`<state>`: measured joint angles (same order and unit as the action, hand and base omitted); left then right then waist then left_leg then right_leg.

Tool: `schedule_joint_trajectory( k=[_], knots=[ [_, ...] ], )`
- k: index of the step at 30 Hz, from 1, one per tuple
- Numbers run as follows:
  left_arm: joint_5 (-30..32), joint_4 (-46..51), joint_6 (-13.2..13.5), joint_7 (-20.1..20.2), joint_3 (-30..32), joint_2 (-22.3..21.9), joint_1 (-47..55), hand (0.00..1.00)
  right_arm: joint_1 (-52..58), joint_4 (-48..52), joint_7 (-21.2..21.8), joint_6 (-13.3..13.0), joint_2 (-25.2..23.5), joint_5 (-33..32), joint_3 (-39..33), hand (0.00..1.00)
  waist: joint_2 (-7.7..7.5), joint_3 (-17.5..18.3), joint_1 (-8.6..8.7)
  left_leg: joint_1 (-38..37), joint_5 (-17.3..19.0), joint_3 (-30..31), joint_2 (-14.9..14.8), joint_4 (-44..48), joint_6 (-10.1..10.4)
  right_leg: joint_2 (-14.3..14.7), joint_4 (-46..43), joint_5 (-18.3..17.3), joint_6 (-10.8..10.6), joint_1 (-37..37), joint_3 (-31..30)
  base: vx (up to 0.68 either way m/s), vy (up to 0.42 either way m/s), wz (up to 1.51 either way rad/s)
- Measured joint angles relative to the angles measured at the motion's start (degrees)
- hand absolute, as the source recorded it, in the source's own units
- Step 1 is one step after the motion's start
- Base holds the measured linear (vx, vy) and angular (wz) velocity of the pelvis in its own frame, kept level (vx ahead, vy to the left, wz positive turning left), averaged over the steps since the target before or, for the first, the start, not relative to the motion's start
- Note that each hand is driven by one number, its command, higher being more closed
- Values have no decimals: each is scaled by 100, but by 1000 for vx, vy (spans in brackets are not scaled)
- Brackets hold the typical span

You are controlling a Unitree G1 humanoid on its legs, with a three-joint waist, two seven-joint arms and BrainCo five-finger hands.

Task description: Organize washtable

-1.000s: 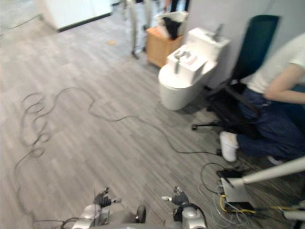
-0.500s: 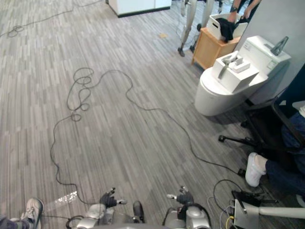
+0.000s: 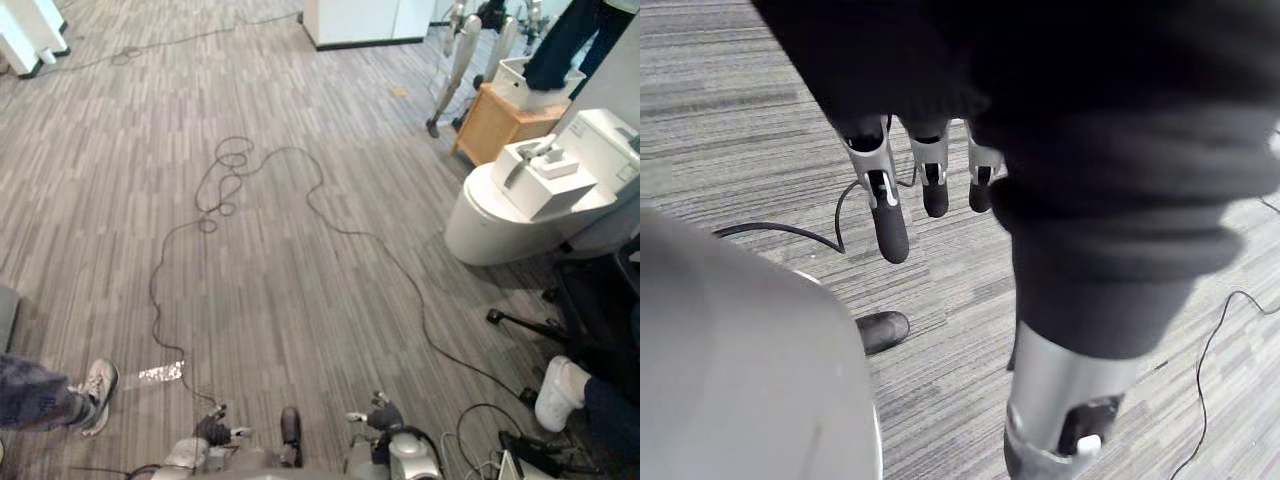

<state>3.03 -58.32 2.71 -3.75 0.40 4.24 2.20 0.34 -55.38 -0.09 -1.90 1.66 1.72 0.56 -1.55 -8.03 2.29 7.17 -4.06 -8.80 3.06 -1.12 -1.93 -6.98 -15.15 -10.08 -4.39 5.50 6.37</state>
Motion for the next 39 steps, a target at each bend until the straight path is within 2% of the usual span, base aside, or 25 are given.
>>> schedule_joint_trajectory(
  k=[1, 2, 3, 4, 5, 6, 7, 11, 16, 17, 18, 23, 35, 36, 39],
  knots=[
    [0, 34, -5, -3, -2, 2, 8, 0, 26, 41, -1, -3, 8, 2, 0, 0, -5, 5, 2, 30, 3, -7, -8, 64, 1, -3, -46, 1, 2, 16, 9, -32, -52, 22],
    [-1, 87, -11, -6, 1, 2, -2, 0, 96, 129, -8, 1, 12, 3, -2, 0, -28, 21, 4, 88, 157, -92, -4, 73, 90, -37, -89, 35, 21, 36, 58, -9, -10, 20],
    [-3, 171, -23, -7, 23, 61, 12, 0, 236, 265, -14, -4, -85, 8, 2, 0, -283, 104, 5, 62, 458, -465, 20, 114, 405, -289, 68, 147, 107, 120, 113, -5, 1, 18],
    [-9, 217, -16, -9, 41, 106, -1, 0, 255, 293, -16, -13, -125, 8, -11, 0, -348, 116, -9, 155, 503, -633, -15, 426, 160, -384, 56, 182, 98, 161, 105, 0, 0, 0],
    [-8, 213, -3, -8, 78, 153, -3, 0, 239, 282, -20, -7, -150, 9, -4, 0, -370, 113, -21, 256, 511, -738, -207, 1080, -121, -465, -69, 213, 46, 202, 63, 57, -25, -10],
    [-7, 190, -8, -13, 155, 63, 44, 0, 269, 302, -9, -10, -66, 14, -3, 0, -227, 155, 34, 223, 536, -701, -616, 1389, 38, -376, -197, 141, -17, 253, 44, 73, 35, -26],
    [-6, 155, -14, -16, 151, -73, 42, 0, 214, 248, -37, -17, 19, 13, -20, 0, -72, 228, 32, 163, 695, -462, -605, 1120, 219, -285, -289, 92, -68, 396, -27, 65, 60, -12],
    [0, 151, -13, -6, -86, -69, 1, 0, 219, 148, -88, -16, 82, 67, -39, 0, -83, 240, 177, 43, 270, -245, -358, 463, 232, -425, -107, 160, -105, 411, 161, 51, 65, 31],
    [61, 145, -31, -10, -78, -1, 116, 0, 133, -4, -91, -16, 112, 127, -38, 0, -29, 230, 155, -167, -56, -149, -331, -110, 293, -399, -66, 165, -109, 385, 293, 6, -11, 13],
    [129, 118, -33, -9, -71, -9, 134, 0, 114, 0, -90, -26, 117, 129, -20, 0, 29, 223, 165, -265, -155, -159, -340, -317, 347, -379, -57, 171, -101, 388, 290, -11, -21, -7],
    [170, 55, -31, -10, -71, -22, 125, 0, 113, -2, -89, -27, 120, 140, -16, 0, 62, 229, 166, -315, -200, -172, -355, -422, 316, -362, -44, 178, -91, 388, 289, -11, -19, -6],
    [167, -32, -30, -14, -2, -16, 125, 0, 113, -37, -86, -35, 143, 241, -12, 0, 89, 234, 191, -332, -217, -132, -425, -429, 340, -302, 84, 211, -60, 316, 333, -3, -22, -1],
    [91, -72, 0, -15, 8, 42, 196, 0, 102, -284, -10, -51, 193, 234, -56, 0, 90, 243, 165, -582, -244, 437, -405, -474, 379, -252, 549, 252, -83, -521, 1012, 14, -12, 26],
    [95, -77, -2, -8, 2, 48, 213, 0, 57, -398, 35, -44, 188, 234, -181, 0, 158, 241, 186, -613, -209, 520, -505, -479, 483, -69, 1026, 390, -33, -822, 1151, 0, 0, 0],
    [95, -77, -2, -8, 2, 48, 213, 0, 58, -398, 35, -44, 188, 235, -182, 0, 158, 242, 187, -613, -209, 518, -505, -479, 483, -69, 1028, 390, -33, -822, 1150, 0, 0, 0]
  ],
)
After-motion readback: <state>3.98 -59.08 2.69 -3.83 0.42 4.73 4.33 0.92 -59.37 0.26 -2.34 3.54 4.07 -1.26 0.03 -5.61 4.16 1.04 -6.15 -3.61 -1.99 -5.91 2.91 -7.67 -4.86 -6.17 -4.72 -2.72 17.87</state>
